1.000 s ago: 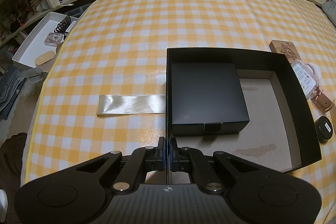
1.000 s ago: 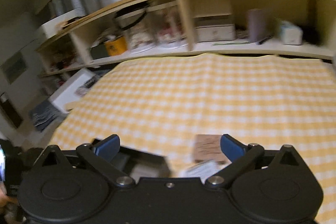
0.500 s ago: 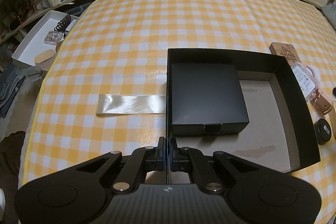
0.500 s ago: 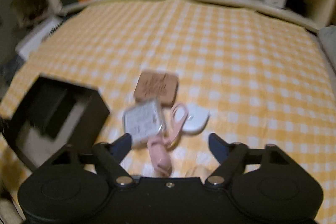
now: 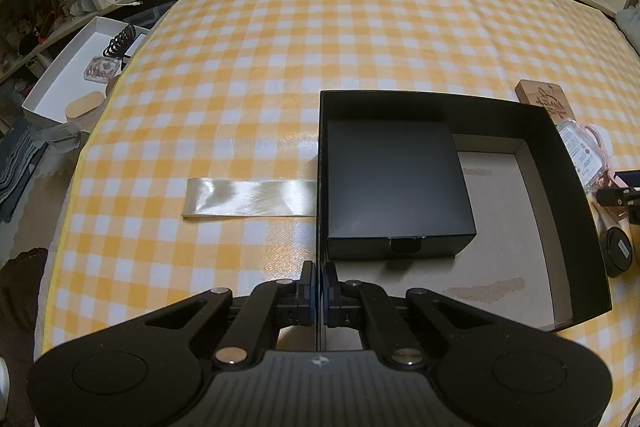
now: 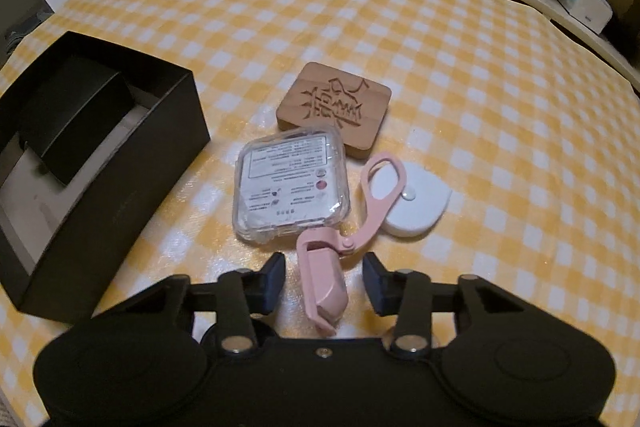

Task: Organize rigid objects
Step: 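Move the right tool to the pink eyelash curler and grasp it, then place the pink eyelash curler on the black box with the right tool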

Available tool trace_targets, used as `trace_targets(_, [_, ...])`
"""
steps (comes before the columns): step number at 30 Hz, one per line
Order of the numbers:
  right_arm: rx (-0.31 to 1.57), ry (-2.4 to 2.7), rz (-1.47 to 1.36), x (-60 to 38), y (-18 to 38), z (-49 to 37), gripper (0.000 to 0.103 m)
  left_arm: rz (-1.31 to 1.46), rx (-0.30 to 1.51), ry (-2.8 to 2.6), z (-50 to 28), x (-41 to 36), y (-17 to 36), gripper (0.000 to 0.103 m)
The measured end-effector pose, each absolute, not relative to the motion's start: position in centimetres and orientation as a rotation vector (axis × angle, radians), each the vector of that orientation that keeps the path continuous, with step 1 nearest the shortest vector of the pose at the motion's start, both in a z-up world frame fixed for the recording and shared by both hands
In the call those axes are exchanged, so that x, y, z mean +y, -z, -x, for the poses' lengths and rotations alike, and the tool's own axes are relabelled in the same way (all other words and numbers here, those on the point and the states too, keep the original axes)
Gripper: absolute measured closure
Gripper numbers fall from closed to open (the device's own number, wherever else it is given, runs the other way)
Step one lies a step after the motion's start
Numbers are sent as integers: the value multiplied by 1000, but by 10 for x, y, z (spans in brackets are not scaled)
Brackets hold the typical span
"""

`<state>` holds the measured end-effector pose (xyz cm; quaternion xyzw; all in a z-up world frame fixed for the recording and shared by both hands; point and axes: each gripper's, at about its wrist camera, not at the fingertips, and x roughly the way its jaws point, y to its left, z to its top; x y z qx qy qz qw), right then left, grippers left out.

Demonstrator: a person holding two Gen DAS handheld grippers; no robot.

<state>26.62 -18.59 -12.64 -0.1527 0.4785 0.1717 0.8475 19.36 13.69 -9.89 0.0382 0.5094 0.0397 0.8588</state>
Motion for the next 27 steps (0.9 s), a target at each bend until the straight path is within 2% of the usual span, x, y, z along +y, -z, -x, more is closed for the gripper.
trace_targets(2, [1011, -360, 319, -187, 126, -268, 74, -82, 1070, -83, -194, 136, 99, 100])
trace_targets(5, [1020, -354, 325, -186, 127, -269, 78, -82, 1070, -84, -194, 137, 99, 100])
trace_targets(12, [1014, -260, 330, -192, 120, -271, 81, -82, 1070, -84, -195, 137, 99, 100])
trace_targets(13, [1005, -236, 311, -195, 116, -270, 84, -82, 1070, -84, -195, 137, 99, 100])
trace_targets(20, [870, -192, 166, -208, 70, -262, 85, -83, 1070, -83, -195, 137, 99, 100])
trace_targets(27, [747, -399, 92, -169, 29, -229, 85, -81, 1069, -83, -195, 137, 99, 99])
